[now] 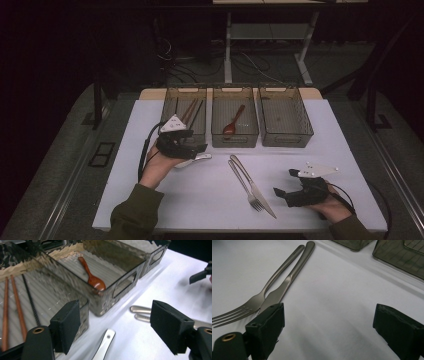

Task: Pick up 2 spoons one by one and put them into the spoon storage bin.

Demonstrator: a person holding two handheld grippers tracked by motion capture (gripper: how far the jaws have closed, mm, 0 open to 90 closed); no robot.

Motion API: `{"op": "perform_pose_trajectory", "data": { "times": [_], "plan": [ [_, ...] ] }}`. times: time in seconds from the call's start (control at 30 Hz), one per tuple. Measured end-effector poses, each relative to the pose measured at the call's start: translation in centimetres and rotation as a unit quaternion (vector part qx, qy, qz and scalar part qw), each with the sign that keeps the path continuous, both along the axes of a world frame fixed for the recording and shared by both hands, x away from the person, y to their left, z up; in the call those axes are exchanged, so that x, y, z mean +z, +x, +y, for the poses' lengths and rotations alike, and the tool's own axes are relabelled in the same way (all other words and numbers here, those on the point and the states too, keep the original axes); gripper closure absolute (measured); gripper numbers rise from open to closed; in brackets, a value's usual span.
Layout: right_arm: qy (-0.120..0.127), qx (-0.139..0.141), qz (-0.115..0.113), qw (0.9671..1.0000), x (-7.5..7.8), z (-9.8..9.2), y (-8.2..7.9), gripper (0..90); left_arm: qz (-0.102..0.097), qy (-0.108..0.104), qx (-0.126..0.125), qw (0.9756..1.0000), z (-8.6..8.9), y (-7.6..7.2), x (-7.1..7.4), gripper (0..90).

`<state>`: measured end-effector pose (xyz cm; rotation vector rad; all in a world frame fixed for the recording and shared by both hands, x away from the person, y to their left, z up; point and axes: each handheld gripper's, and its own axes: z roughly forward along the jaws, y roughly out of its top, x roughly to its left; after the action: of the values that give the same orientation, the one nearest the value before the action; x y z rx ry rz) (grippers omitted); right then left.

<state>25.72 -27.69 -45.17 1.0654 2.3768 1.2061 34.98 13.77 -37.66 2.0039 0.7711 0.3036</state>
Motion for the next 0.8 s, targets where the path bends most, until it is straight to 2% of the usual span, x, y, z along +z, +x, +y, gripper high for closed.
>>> {"op": "perform_pose_trajectory", "data": {
  "times": [0.13, 0.3, 0.5, 0.67, 0.8],
  "plan": [
    [0.0, 0.003, 0.001, 1.0, 0.0, 0.1, 0.0, 10.3, 0.001, 0.001, 0.004, 1.0, 1.1, -0.7, -0.6, 21.6],
    [-0.005, 0.003, 0.002, 1.0, -0.1, 0.0, 0.0, 10.3, 0.002, 0.021, 0.012, 0.9997, 2.4, -1.3, -1.8, 23.7],
    [-0.005, 0.004, 0.001, 1.0, -0.1, 0.0, 0.0, 10.3, 0.021, 0.041, 0.036, 0.9983, 3.8, -1.3, -3.4, 28.3],
    [-0.008, 0.008, 0.001, 0.9999, -0.1, 0.1, 0.0, 10.3, 0.05, 0.048, 0.044, 0.9966, 4.5, -0.5, -4.7, 29.6],
    [-0.009, 0.01, 0.001, 0.9999, -0.1, 0.2, 0.0, 10.3, 0.062, 0.065, 0.048, 0.9949, 4.8, 0.0, -5.5, 29.9]
  ]
}}
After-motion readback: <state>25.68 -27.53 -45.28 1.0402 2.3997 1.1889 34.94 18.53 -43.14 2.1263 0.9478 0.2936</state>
